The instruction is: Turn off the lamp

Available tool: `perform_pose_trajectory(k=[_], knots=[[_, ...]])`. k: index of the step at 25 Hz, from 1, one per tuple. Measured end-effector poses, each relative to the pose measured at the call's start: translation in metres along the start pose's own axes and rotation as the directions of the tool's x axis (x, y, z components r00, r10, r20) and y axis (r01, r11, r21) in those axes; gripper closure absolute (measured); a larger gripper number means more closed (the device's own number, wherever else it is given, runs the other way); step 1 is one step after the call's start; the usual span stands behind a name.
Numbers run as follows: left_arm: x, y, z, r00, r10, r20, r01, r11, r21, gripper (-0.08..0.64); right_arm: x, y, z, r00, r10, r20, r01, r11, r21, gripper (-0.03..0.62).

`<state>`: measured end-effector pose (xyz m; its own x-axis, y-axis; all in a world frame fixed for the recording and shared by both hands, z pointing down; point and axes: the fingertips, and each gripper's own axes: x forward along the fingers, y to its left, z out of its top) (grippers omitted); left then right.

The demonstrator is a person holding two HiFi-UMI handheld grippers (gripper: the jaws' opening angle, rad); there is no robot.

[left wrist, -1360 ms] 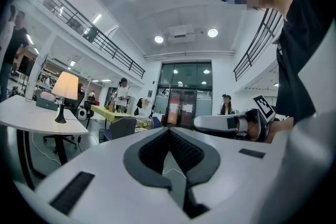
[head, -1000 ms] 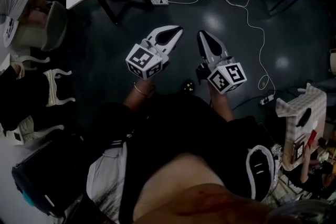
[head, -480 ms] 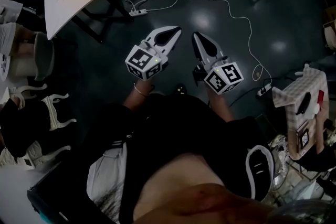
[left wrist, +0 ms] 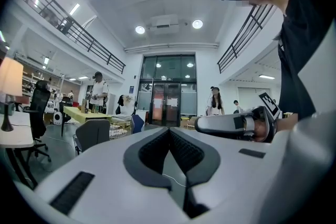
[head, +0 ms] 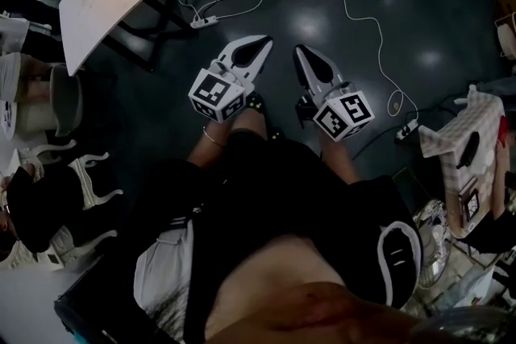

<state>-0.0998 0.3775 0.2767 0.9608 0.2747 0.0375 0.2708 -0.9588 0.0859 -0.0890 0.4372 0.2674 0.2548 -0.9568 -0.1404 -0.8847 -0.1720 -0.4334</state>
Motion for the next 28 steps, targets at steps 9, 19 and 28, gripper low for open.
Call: perform_pose_trajectory(k=[9,19,28], knots=[[0.028,0.02,-0.003,1.0,-0.017,0.006,0.017,1.0,-0.017,0.554,0.023,-0.029,0.007,1.0,-0.015,-0.007,0.015,1.0,-0.01,0.591],[0.039,0.102,0.0,0.997,0.08,0.018,-0.08,0.996,-0.03,0.554,0.101,-0.053,0.002,0.997,0.058,-0.055,-0.059,0.998,-0.004,0.591],[0.042,0.166,0.007,0.986,0.166,0.024,-0.165,0.985,-0.044,0.554,0.169,-0.067,0.003,0.988,0.123,-0.094,-0.122,0.992,0.011,0.591]])
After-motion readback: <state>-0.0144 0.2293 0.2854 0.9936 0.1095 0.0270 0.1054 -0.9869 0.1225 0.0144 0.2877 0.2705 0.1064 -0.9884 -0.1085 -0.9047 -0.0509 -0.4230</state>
